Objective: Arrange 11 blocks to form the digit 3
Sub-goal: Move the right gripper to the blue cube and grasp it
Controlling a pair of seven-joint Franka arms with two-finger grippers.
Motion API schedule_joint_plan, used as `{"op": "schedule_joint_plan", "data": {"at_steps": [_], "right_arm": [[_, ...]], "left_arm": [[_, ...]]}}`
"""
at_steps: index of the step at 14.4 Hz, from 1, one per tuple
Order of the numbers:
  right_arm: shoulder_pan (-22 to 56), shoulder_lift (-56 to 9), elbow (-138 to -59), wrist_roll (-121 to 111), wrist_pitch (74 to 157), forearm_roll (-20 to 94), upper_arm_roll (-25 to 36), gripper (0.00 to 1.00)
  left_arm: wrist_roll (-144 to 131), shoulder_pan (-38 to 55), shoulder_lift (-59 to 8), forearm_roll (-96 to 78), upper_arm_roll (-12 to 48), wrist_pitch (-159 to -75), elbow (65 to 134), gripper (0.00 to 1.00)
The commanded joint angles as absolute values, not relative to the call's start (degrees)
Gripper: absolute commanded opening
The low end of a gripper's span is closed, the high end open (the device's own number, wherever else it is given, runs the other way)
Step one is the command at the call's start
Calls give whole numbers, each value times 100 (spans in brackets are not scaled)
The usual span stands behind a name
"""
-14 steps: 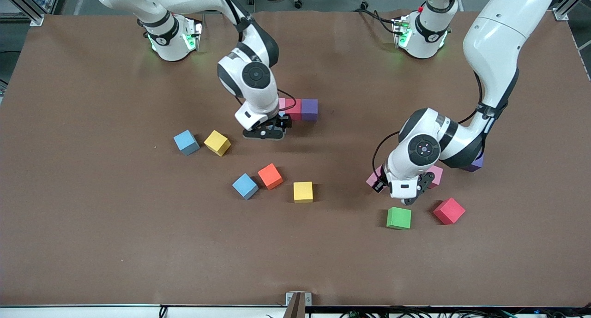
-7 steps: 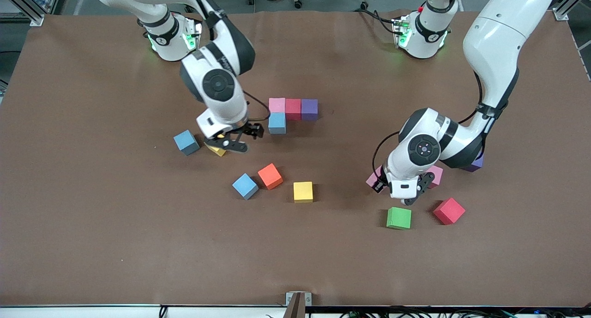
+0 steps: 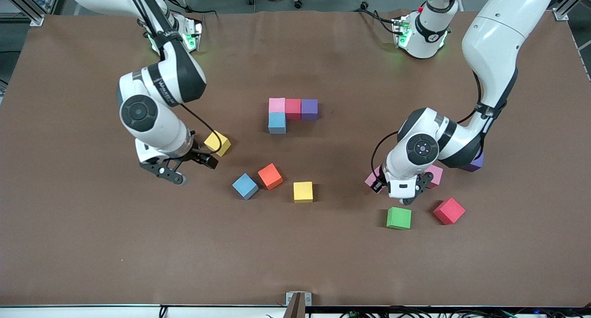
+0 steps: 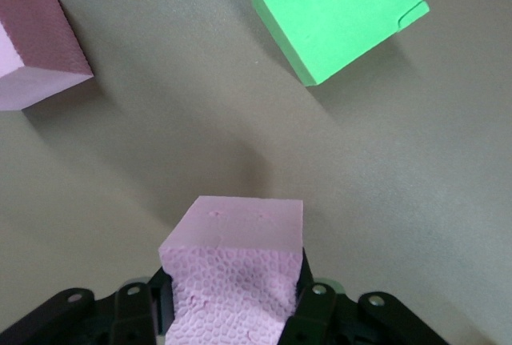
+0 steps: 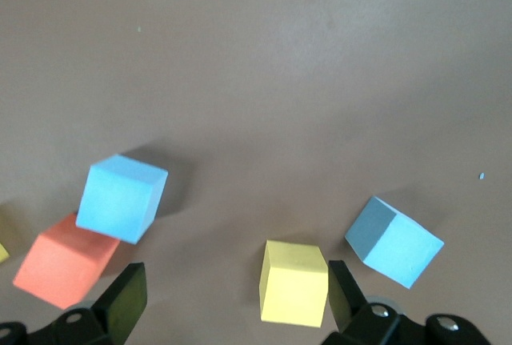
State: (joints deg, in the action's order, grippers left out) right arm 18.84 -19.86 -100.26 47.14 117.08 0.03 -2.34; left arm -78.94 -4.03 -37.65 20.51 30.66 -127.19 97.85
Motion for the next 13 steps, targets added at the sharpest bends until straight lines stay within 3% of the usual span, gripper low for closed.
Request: {"op": "schedule_joint_plan", "data": {"at_steps": [1,7,13], "right_arm": [[1863,-2661,-9345,5393,11689,70,-334,100],[2135,-3374,-8710,6907,11759,53,-360,100],[2329,-3919,-8710,7225,12743,-35,-360,100]], "left_arm": [[-7928,-229,-3797,1942,3076,-12595,9615,12],[-7928,61,-3718,1960,3085,-12498,9571,11],[-7919,141,-3639,1951,3103,-12393,9571,11]]}}
